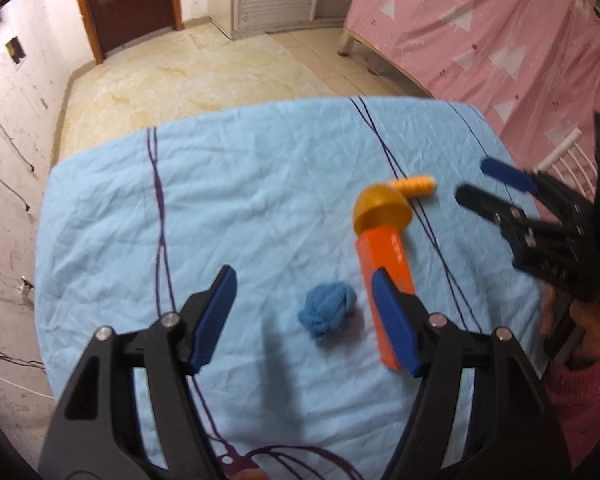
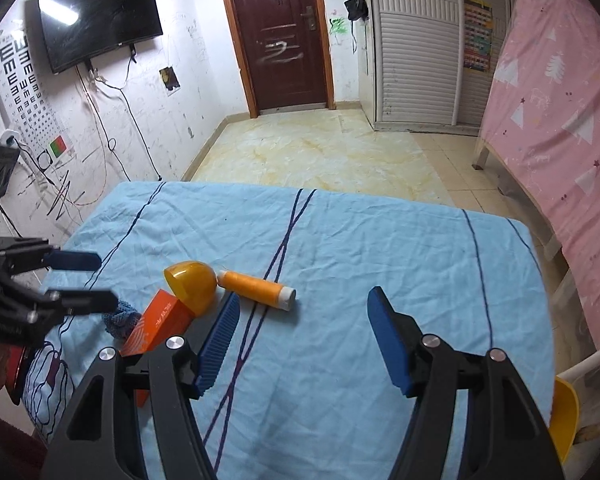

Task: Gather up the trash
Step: 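Grasp the blue yarn ball with the left tool while the right tool grasps the orange thread spool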

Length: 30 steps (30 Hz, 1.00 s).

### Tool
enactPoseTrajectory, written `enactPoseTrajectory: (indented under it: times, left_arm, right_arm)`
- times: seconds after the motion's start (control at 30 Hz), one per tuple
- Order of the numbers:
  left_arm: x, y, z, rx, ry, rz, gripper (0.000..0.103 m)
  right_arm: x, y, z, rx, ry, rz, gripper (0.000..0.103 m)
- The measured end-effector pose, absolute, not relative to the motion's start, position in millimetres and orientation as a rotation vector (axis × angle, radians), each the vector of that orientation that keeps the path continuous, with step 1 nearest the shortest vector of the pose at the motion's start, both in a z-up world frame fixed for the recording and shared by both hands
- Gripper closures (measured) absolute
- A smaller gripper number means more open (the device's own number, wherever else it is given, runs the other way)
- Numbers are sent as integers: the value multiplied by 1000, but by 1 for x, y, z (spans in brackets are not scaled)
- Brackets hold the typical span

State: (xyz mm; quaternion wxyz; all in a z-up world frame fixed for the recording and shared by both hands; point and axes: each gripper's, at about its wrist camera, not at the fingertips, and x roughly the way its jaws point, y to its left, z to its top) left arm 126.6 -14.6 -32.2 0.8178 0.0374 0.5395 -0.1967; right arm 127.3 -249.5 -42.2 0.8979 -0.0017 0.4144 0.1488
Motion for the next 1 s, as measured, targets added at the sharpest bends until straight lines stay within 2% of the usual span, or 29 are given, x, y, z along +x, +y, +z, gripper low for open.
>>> enactPoseTrajectory:
  times: [0.17, 0.23, 0.37, 0.43, 0.53, 0.87, 0.93, 0.97, 1.0]
  left_arm:
    - [126, -19, -45, 114, 1185, -465, 36]
    - [128, -21, -53, 118, 1212, -486, 51]
    - [128, -25, -57, 140, 1206, -502, 59]
    - [128, -26, -57, 142, 1198, -510, 69]
    - [126, -29, -57, 177, 1177, -512, 77]
    - [120, -34, -59, 220, 1145, -513, 78]
    - [119, -34, -59, 218, 1145, -513, 78]
    - [119, -35, -60, 220, 1144, -512, 78]
    - [119, -33, -60, 221, 1143, -512, 78]
  right_arm:
    - [135, -245, -51, -10, 880, 308, 43]
    - [137, -243, -53, -15, 887, 307, 43]
    - [144, -239, -56, -21, 900, 306, 43]
    - [149, -237, -58, -26, 908, 310, 43]
    - [152, -231, -62, -36, 921, 327, 43]
    - [156, -206, -72, -137, 932, 366, 43]
    - [155, -205, -71, -142, 917, 362, 49]
    - [155, -204, -72, -143, 923, 366, 62]
    - [155, -203, -73, -148, 927, 370, 69]
